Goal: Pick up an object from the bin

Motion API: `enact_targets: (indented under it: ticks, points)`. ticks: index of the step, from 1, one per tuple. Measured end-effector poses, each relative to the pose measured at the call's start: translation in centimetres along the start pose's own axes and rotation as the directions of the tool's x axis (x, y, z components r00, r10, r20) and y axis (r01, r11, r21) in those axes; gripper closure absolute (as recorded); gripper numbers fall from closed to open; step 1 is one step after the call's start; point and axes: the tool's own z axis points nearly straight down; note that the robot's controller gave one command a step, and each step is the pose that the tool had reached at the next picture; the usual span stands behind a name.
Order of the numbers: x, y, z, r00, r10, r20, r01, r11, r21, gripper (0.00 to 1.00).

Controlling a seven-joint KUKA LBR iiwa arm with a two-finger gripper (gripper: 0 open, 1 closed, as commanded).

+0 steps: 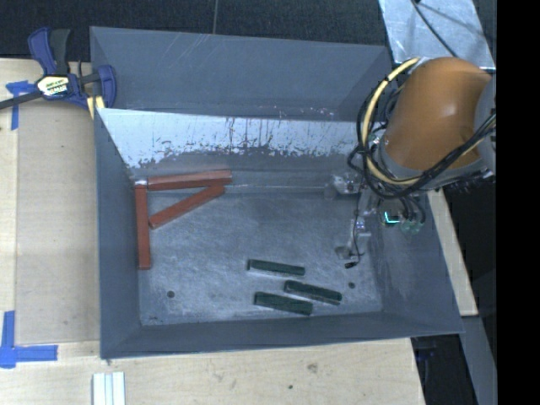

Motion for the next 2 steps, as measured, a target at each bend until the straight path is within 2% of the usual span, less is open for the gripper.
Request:
enact_targets:
  ticks: [1, 2]
  points:
    - [3.79, 4.19, 12.41, 0.975, -0.222, 0.002, 0.222, 0.975, 0.002, 0.00]
    - [3.64, 4.13, 12.13, 0.975, -0.223, 0.005, 0.223, 0.975, 0.004, 1.00]
